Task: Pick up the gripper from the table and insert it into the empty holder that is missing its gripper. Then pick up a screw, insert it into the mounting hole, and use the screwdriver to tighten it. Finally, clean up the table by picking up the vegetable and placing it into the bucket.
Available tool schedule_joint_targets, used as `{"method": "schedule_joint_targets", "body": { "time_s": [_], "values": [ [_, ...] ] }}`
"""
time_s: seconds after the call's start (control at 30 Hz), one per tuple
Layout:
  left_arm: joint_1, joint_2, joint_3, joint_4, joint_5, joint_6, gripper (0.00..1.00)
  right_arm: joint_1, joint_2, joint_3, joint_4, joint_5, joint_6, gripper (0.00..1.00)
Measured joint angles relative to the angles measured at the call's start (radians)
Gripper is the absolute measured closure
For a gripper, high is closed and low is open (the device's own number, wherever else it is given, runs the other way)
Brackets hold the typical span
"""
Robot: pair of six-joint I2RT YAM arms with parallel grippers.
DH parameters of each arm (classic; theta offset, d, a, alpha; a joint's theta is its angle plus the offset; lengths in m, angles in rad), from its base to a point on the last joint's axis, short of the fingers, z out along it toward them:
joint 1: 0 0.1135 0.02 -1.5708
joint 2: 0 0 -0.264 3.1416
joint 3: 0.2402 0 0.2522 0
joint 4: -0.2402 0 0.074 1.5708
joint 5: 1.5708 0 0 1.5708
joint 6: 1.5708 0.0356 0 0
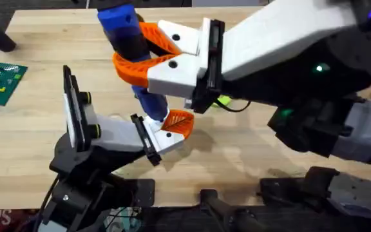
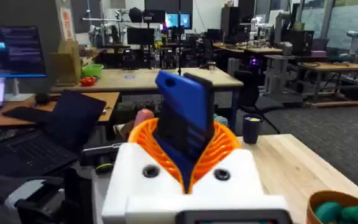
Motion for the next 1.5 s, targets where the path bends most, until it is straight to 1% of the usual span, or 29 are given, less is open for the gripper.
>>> {"method": "schedule_joint_targets", "body": {
  "time_s": [0.17, 0.27, 0.33, 0.37, 0.47, 0.6, 0.73, 0.87, 1.07, 1.27, 1.5],
  "values": [
    [0.0, 0.0, 0.0, 0.0, 0.0, 0.0, 0.988, 0.0, 0.0, 0.0, -0.001, 0.0, 0.002, 0.971],
    [0.0, 0.0, 0.0, 0.005, -0.001, 0.0, 0.988, 0.0, 0.001, -0.007, 0.043, -0.001, 0.002, 0.971],
    [0.0, 0.0, 0.001, 0.004, -0.001, 0.0, 0.988, 0.0, 0.01, -0.019, 0.112, -0.004, 0.001, 0.968],
    [0.0, 0.0, 0.001, -0.001, -0.001, 0.0, 0.988, -0.008, 0.015, -0.02, 0.228, -0.003, -0.003, 0.968],
    [0.0, 0.0, 0.0, 0.0, 0.0, 0.0, 0.988, -0.028, 0.005, -0.019, 0.305, -0.002, -0.006, 0.968],
    [0.0, 0.0, 0.0, -0.001, -0.001, 0.0, 0.988, -0.051, 0.004, -0.019, 0.329, 0.006, -0.006, 0.968],
    [0.0, 0.0, 0.001, -0.001, -0.001, 0.0, 0.988, -0.054, 0.004, -0.013, 0.33, 0.026, -0.008, 0.968],
    [0.0, 0.0, 0.0, -0.001, -0.001, 0.001, 0.988, -0.072, 0.004, -0.005, 0.27, 0.03, -0.025, 0.968],
    [0.0, 0.0, 0.0, -0.001, -0.001, 0.001, 0.988, -0.158, 0.004, -0.002, 0.101, 0.043, -0.099, 0.968],
    [0.0, 0.0, 0.0, -0.001, -0.001, 0.001, 0.988, -0.264, 0.004, -0.001, -0.101, 0.052, -0.252, 0.968],
    [0.0, 0.0, 0.0, -0.001, -0.001, 0.001, 0.988, -0.391, 0.005, -0.001, -0.231, 0.06, -0.468, 0.968]
  ]
}}
